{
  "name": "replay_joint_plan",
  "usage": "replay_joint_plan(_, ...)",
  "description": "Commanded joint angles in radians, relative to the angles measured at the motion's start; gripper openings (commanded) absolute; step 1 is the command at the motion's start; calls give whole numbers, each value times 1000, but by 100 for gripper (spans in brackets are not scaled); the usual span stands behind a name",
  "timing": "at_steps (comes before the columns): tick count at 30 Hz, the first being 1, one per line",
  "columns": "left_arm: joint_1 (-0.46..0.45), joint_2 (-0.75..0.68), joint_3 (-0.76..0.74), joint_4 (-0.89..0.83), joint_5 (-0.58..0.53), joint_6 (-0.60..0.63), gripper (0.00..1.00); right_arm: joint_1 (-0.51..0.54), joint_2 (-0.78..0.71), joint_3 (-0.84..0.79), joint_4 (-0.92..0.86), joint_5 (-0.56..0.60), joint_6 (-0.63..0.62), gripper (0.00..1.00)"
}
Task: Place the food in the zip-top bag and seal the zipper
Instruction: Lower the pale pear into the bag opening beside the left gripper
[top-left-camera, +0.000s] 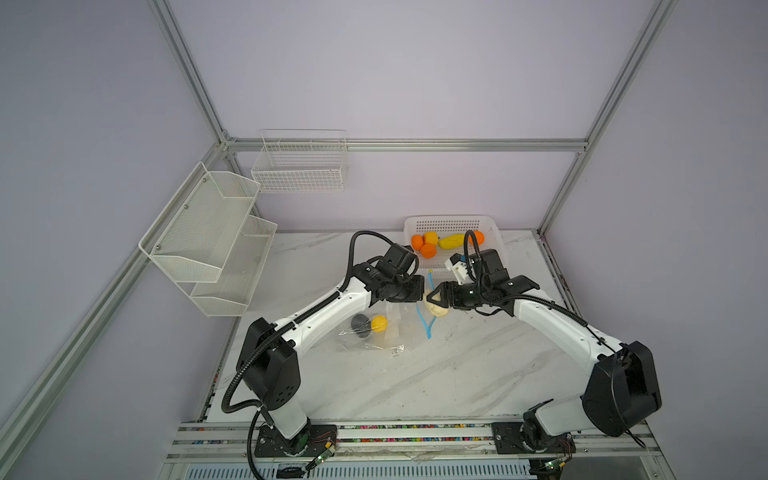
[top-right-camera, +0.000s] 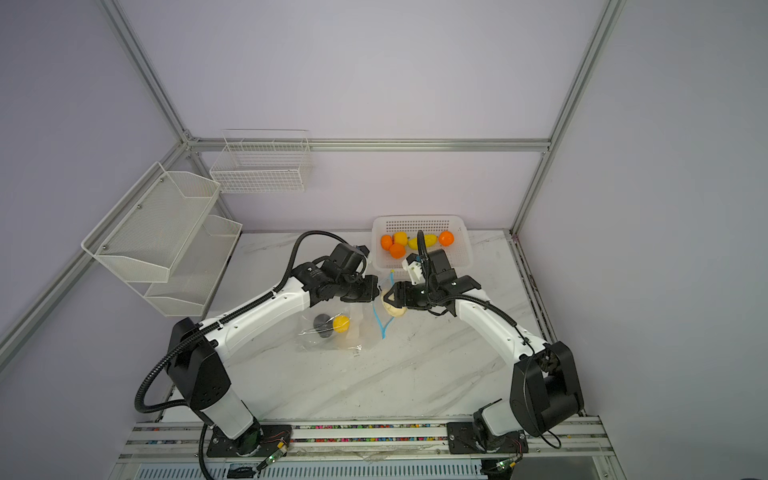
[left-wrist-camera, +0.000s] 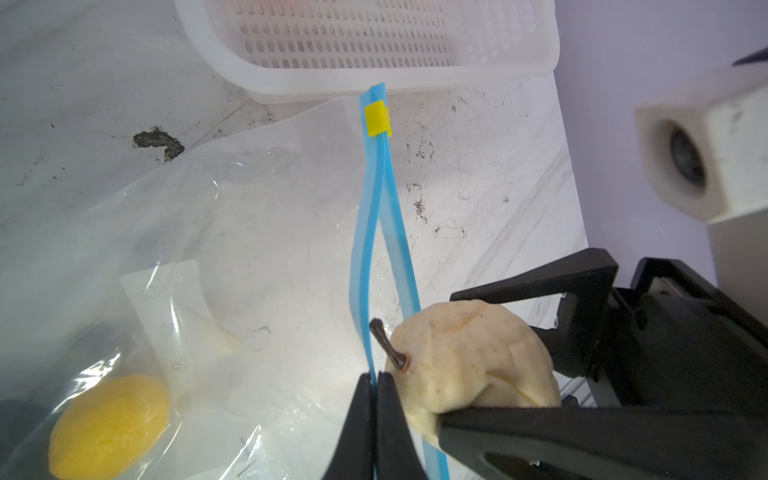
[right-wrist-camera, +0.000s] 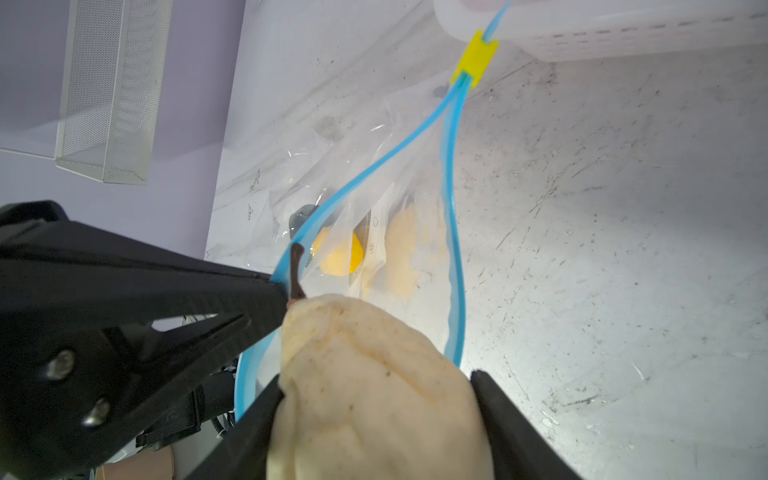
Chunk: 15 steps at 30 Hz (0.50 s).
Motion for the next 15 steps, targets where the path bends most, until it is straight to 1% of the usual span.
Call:
replay_joint_plan(1, -4, -27, 78, 22, 7, -7, 0, 15, 24, 51, -31, 7, -13, 55)
replay_joint_plan(9, -10, -32, 69, 28, 7, -9, 0, 39, 70, 81, -47, 23, -12, 54)
replay_joint_plan(15, -9, -43, 63, 30, -3, -5, 0, 41, 63, 78, -56, 39, -16, 54)
